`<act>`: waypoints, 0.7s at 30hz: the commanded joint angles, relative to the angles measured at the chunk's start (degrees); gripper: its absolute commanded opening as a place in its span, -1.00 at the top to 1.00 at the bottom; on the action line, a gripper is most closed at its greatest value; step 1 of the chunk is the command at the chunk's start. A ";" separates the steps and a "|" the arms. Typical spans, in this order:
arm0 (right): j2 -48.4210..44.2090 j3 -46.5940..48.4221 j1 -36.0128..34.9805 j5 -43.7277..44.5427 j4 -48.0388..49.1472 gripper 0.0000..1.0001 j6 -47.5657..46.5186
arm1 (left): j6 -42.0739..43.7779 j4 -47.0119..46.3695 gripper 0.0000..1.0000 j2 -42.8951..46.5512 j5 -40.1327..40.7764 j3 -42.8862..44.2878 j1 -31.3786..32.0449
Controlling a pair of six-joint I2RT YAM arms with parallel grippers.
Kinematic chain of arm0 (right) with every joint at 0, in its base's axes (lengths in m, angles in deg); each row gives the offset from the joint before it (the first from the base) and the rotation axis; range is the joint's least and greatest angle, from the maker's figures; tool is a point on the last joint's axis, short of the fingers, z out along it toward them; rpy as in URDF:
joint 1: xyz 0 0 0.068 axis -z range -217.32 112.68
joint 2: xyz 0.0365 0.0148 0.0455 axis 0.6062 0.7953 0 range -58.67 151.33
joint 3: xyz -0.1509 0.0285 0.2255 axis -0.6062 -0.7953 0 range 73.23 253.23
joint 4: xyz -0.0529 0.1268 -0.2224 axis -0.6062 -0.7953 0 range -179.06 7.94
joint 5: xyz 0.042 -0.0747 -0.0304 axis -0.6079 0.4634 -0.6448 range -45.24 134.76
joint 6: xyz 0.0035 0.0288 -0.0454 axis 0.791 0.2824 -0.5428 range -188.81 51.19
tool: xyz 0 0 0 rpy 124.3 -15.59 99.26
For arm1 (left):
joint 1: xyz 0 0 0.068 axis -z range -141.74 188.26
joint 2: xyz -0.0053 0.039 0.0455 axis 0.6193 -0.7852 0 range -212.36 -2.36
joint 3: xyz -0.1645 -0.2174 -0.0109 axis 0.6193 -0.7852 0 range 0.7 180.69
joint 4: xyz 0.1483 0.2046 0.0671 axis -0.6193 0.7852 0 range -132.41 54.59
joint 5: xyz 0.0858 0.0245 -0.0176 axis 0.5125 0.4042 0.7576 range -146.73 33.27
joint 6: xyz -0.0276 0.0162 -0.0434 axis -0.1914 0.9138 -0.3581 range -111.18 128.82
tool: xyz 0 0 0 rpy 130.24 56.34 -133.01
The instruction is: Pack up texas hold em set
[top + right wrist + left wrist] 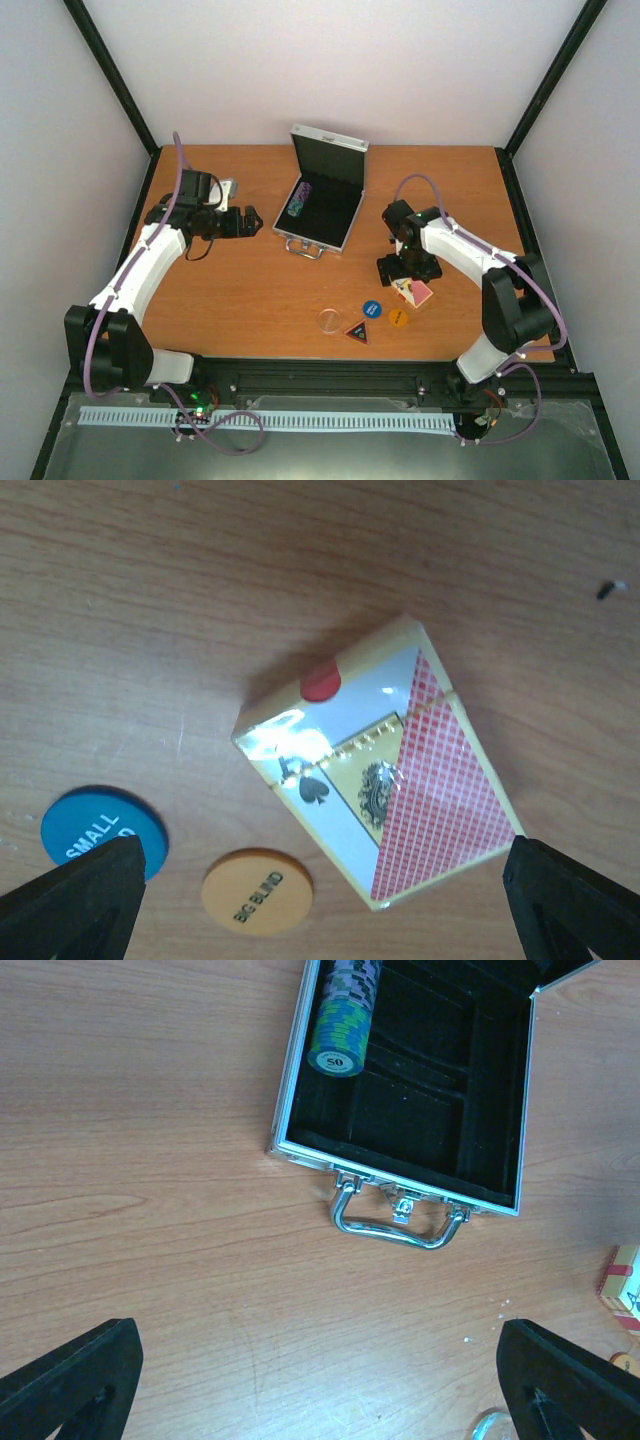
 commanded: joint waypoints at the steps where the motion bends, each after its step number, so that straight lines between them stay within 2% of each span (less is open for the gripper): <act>1: 2.18 1.20 -0.14 1.90 1.80 -1.00 -5.02 | -0.91 -1.51 -1.00 1.47 -0.39 0.04 -0.28; 8: 5.79 1.71 0.55 4.46 2.08 -1.00 -9.21 | -1.37 -1.47 -1.00 2.02 0.86 -0.97 -0.32; 21: 11.00 -0.73 0.82 4.41 4.44 -0.98 -8.46 | -1.89 -1.88 -1.00 1.37 0.84 -1.21 -0.30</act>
